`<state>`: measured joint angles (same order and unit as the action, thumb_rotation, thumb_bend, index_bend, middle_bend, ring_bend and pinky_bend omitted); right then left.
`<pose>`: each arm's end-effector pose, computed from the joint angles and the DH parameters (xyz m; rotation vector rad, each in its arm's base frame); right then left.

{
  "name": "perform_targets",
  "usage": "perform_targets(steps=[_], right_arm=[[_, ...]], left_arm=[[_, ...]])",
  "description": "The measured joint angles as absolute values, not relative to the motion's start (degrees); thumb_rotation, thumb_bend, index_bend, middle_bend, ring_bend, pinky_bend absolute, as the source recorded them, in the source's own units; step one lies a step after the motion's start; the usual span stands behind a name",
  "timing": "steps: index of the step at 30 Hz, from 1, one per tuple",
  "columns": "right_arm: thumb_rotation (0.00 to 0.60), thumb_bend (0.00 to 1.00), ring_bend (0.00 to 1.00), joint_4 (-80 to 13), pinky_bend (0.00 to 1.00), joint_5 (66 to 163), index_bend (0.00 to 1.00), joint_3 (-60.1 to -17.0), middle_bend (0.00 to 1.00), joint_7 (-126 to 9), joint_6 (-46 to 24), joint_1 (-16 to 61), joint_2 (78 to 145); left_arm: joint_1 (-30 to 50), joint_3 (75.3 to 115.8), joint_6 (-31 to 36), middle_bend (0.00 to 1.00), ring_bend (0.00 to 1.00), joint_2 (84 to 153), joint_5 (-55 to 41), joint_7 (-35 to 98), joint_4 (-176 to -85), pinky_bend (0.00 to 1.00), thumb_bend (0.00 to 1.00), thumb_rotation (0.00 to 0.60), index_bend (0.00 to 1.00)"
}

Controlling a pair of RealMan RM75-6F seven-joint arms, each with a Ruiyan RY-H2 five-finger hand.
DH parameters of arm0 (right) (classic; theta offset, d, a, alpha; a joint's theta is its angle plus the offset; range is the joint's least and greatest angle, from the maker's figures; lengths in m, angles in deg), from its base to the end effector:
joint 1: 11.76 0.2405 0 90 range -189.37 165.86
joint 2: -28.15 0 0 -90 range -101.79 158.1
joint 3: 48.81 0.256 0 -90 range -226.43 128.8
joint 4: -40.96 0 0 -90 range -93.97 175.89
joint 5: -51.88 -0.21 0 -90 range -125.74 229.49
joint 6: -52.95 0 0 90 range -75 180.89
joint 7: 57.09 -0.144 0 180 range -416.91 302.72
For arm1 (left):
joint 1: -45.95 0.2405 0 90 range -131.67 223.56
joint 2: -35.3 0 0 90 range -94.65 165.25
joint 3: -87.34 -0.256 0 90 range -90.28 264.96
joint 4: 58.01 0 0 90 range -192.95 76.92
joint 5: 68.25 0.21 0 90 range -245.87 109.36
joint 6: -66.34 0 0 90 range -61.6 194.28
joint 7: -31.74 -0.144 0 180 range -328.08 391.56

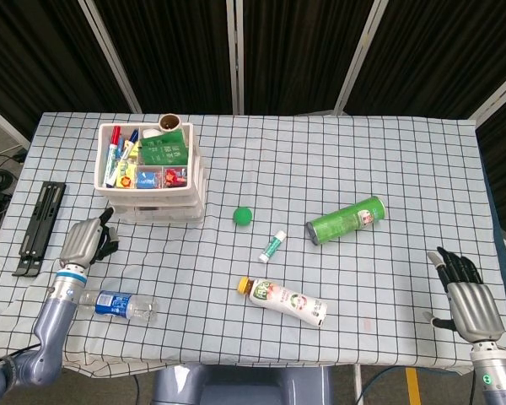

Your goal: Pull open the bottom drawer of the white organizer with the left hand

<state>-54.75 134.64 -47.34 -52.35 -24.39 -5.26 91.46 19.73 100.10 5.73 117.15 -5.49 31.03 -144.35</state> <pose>-0.3115 -0.1820 0.1395 1.4652 -0.9979 0.7749 -0.2503 0.3126 0.0450 -1.3892 -1.3134 -1.0083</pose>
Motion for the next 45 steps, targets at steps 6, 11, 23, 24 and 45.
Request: perform_targets(steps=[6,11,23,24,45], right_arm=[[0.600,0.02,0.00,-54.7,0.00,134.6,0.00,-47.4,0.00,-52.3,-24.4,-5.3,91.5],[0.600,0.02,0.00,-54.7,0.00,134.5,0.00,-47.4,0.00,-52.2,-24.2,-5.2,91.5],[0.600,0.02,0.00,-54.8,0.00,134.7,0.00,-47.4,0.00,-52.3,-24.4,-5.3,91.5],[0.600,0.02,0.00,-54.8,0.00,134.7,0.00,-47.4,0.00,-52.3,-24.4,-5.3,91.5],[0.600,0.02,0.00,-55.0,0.00,134.7,0.00,-47.1,0.00,-53.5,-25.0,-5.5,90.9]], left_arm=[[19.2,100.3,6.3,0.88,0.85,117.8,-6.7,30.5,-143.8,0.70,0.93,0.600,0.24],[18.8,100.5,6.5,0.88,0.85,118.0,-7.4,30.2,-143.7,0.70,0.93,0.600,0.24],[18.2,100.5,7.4,0.88,0.85,117.4,-10.1,27.8,-144.0,0.70,0.93,0.600,0.40],[18.2,100.5,7.6,0.88,0.85,117.4,-10.5,27.7,-144.1,0.70,0.93,0.600,0.42],[19.0,99.7,6.5,0.88,0.85,114.8,-8.0,30.2,-147.7,0.70,0.93,0.600,0.63]])
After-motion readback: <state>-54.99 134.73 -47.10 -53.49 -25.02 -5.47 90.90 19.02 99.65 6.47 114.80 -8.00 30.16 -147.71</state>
